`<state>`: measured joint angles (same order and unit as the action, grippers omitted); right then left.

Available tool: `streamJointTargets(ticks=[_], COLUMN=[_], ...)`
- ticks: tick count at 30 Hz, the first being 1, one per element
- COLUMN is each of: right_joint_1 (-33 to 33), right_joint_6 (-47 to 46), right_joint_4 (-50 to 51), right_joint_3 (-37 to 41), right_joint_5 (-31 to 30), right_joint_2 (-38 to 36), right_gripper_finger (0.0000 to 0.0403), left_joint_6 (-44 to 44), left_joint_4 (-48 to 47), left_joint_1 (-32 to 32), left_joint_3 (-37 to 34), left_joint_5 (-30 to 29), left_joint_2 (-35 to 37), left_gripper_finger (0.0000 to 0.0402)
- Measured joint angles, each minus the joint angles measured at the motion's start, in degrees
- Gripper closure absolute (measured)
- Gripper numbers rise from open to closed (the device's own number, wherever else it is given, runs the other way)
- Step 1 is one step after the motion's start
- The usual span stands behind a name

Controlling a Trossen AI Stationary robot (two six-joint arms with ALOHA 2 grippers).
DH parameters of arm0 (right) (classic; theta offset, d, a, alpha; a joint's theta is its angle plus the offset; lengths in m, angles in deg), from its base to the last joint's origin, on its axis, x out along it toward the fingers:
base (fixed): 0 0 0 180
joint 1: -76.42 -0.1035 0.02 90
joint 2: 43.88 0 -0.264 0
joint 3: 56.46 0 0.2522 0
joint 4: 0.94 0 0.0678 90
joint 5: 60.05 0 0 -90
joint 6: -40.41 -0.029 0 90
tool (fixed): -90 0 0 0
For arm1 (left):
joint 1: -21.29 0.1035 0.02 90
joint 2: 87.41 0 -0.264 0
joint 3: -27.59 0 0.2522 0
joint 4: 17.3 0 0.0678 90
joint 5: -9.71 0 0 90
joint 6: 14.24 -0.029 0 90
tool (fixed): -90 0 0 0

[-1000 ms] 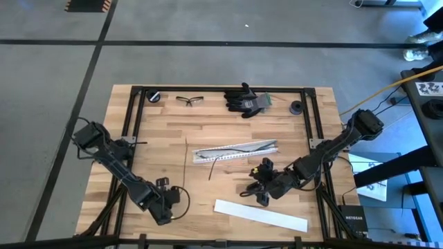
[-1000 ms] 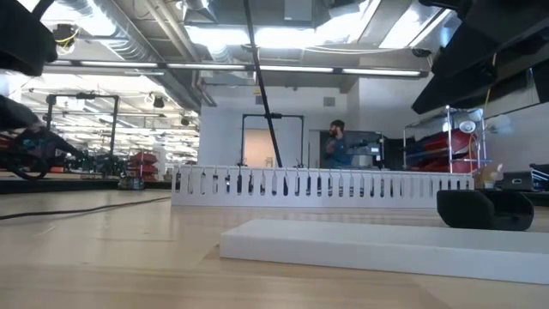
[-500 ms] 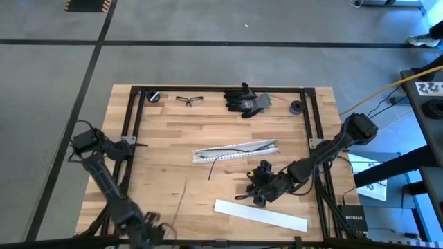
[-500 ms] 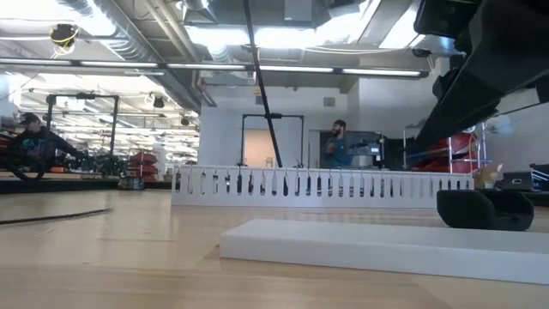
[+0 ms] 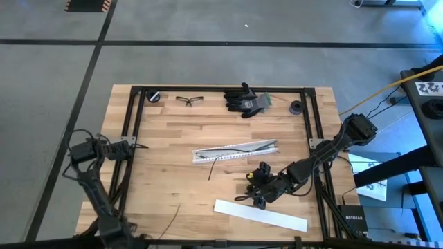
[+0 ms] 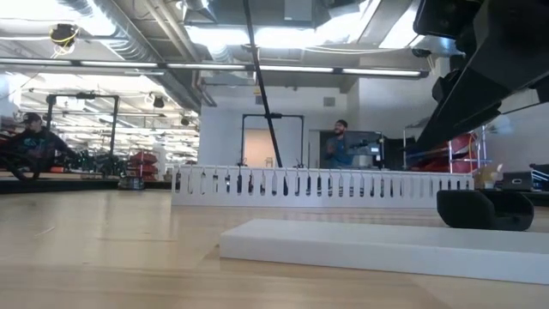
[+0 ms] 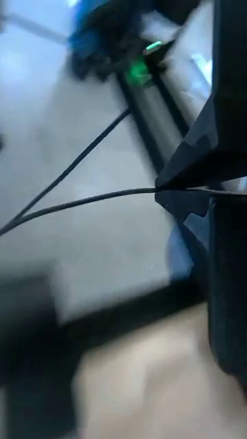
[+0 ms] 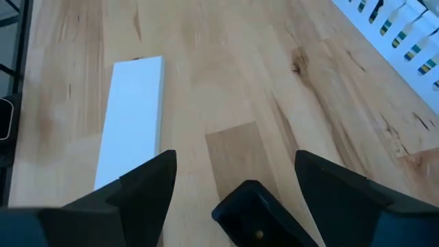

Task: Ziptie cables
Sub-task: Close the white cable duct lid

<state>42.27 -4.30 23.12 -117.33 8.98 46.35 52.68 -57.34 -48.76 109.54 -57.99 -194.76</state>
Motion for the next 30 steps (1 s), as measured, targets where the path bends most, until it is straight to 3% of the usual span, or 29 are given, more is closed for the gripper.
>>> streamJointTargets(ticks=[3,8,12,17,25,30], right_joint_1=[0.00,0.01,0.05,0.04,0.04,0.04], right_joint_6=[0.00,0.04,0.45,0.68,0.11,0.09], right_joint_4=[0.02,0.10,0.12,0.06,0.05,-0.09], right_joint_3=[0.00,0.02,0.02,0.02,0.04,0.04], right_joint_5=[0.06,0.12,-1.70,-3.45,-2.91,-2.99], right_joint_2=[0.00,0.00,0.00,0.00,0.00,0.00], right_gripper_finger=[0.0118,0.0118,0.0118,0.0118,0.0118,0.0118], left_joint_6=[0.07,1.50,-0.30,-3.37,-13.66,-13.07], left_joint_4=[-3.24,-13.93,-22.22,-39.03,-39.14,-47.27], left_joint_1=[1.26,0.54,0.69,3.32,6.87,10.04], left_joint_3=[0.46,4.64,10.60,17.51,24.38,24.94], left_joint_5=[-3.61,4.89,4.59,-8.20,-24.15,-36.69], left_joint_2=[1.43,1.90,2.19,2.97,4.94,5.03], left_gripper_finger=[0.0401,0.0401,0.0401,0.0401,0.0401,0.0401])
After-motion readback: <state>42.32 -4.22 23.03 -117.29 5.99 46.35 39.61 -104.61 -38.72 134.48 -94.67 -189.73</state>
